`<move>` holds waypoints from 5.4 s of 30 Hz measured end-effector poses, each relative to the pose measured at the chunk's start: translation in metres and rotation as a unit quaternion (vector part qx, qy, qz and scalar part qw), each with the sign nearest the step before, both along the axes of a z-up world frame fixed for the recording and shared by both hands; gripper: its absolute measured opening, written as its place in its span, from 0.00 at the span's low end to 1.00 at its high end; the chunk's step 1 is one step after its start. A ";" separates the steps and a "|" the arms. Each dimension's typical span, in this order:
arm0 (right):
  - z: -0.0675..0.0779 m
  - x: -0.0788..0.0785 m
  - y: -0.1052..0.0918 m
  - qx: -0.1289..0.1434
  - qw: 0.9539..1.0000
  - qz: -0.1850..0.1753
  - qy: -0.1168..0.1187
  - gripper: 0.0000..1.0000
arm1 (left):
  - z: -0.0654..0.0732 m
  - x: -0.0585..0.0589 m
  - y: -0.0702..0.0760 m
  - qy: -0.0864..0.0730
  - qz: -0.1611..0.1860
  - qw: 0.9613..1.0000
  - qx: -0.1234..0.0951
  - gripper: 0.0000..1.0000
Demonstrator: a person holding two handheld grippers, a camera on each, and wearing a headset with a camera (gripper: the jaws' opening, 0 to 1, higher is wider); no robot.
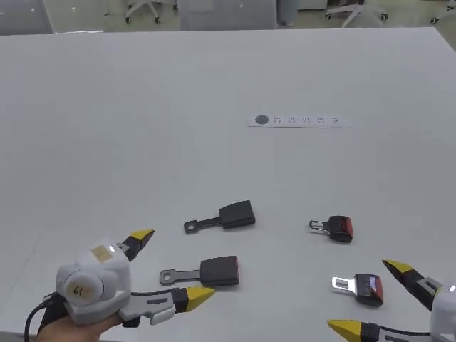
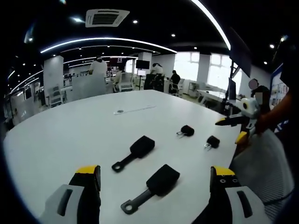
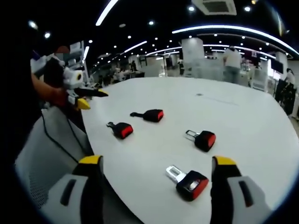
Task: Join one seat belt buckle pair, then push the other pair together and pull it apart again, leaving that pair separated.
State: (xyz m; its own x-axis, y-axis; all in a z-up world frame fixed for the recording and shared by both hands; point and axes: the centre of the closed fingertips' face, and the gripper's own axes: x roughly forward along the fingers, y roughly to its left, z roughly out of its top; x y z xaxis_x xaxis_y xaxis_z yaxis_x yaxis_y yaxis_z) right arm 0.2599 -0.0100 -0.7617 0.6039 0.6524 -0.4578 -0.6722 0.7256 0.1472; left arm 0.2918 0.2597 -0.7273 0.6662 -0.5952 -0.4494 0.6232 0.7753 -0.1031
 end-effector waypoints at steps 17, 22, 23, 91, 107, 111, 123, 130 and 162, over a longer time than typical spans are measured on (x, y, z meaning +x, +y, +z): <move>-0.011 0.000 -0.006 -0.062 0.997 0.039 -0.002 0.94 | -0.013 0.001 -0.004 0.012 -0.022 1.000 0.017 1.00; -0.018 0.001 -0.009 -0.071 0.996 0.058 0.006 0.93 | -0.019 0.005 -0.007 0.011 -0.045 0.998 0.035 0.99; -0.019 0.002 -0.010 -0.074 0.995 0.061 0.007 0.93 | -0.020 0.005 -0.008 0.011 -0.051 0.998 0.041 0.98; -0.089 0.018 -0.055 -0.195 0.935 0.292 0.055 0.35 | -0.128 0.014 -0.046 0.070 -0.350 0.908 0.220 0.34; -0.085 0.021 -0.039 -0.162 0.943 0.285 0.048 0.35 | -0.127 0.015 -0.046 0.070 -0.357 0.907 0.213 0.34; -0.085 0.024 -0.029 -0.153 0.945 0.286 0.044 0.35 | -0.127 0.015 -0.045 0.071 -0.356 0.907 0.212 0.34; -0.093 0.032 0.007 -0.132 0.948 0.288 0.031 0.35 | -0.126 0.014 -0.044 0.075 -0.358 0.906 0.213 0.34; -0.094 0.035 0.026 -0.121 0.948 0.294 0.029 0.35 | -0.126 0.014 -0.043 0.077 -0.360 0.904 0.215 0.34; -0.090 0.040 0.137 -0.118 0.930 0.348 0.020 0.35 | -0.126 0.013 -0.043 0.089 -0.380 0.887 0.247 0.34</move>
State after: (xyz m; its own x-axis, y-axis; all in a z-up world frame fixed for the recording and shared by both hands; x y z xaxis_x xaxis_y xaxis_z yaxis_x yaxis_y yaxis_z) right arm 0.2997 0.1272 -0.8520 0.0525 0.7575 -0.6507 -0.9884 0.1322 0.0741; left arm 0.3050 0.2166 -0.8535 0.0499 -0.5428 -0.8384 0.9930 0.1166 -0.0164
